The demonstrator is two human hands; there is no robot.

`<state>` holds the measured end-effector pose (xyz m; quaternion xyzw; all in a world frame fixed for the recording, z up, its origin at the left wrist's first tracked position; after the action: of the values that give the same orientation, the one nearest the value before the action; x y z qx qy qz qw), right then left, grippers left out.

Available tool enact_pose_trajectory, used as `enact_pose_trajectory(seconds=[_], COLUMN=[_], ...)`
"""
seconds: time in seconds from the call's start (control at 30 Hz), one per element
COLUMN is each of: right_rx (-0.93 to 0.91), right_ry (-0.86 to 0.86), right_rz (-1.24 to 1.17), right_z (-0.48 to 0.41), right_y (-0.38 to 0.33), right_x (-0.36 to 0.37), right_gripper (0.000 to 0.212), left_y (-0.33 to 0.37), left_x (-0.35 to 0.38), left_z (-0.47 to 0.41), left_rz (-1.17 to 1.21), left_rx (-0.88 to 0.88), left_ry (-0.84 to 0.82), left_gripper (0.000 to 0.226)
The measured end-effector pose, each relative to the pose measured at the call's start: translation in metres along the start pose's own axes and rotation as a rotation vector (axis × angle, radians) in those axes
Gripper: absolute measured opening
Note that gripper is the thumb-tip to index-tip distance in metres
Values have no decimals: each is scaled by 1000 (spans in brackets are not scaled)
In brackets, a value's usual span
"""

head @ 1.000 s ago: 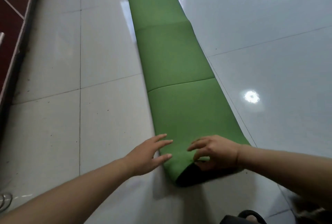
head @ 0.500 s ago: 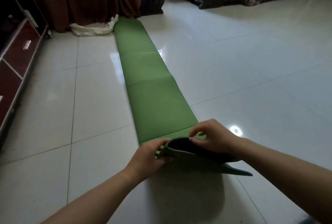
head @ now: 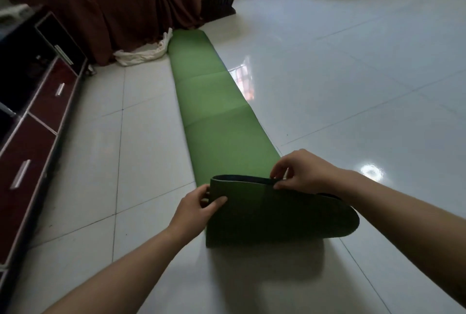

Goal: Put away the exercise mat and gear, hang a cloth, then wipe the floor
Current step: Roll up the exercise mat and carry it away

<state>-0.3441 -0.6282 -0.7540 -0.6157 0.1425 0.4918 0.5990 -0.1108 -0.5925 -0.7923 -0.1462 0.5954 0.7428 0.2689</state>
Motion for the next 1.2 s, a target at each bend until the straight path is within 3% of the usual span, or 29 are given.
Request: enact_pose_trajectory(seconds=[0.17, 0.27, 0.43, 0.6, 0.73, 0.93, 1.2], right_rx=[-9, -14, 14, 93, 131, 205, 286], right_ry=[-49, -19, 114, 196, 230, 403, 140], right_rz=[-22, 123, 306, 337, 473, 511, 515], right_z=[0, -2, -31, -56, -68, -76, -78], right_y=[5, -3, -28, -39, -49, -61, -51], right_x=[18, 14, -15, -32, -34, -15, 48], right_gripper=[39, 51, 50, 48, 49, 75, 89], left_y=[-3, -1, 3, -26, -43, -43, -50], left_x=[3, -8, -34, -26, -27, -48, -58], left_z=[-4, -13, -25, -21, -29, -69, -89], left_rz=[18, 52, 113, 38, 140, 228, 190], left_rx=[-29, -9, 9, -22, -11, 11, 5], left_ry=[-2, 33, 32, -145, -88, 15, 183], left_gripper=[20, 17, 19, 36, 30, 30, 39])
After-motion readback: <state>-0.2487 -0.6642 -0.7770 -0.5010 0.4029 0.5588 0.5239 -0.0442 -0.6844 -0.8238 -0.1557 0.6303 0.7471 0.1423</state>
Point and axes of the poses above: each hand's wrist, its own z-axis away from the middle knuckle, its own x-axis out of the palm, y = z × x, the point moved 7 cm from there along -z, towards the middle knuckle, and after that the axes turned 1 degree about -y, right-handed, at the moved point
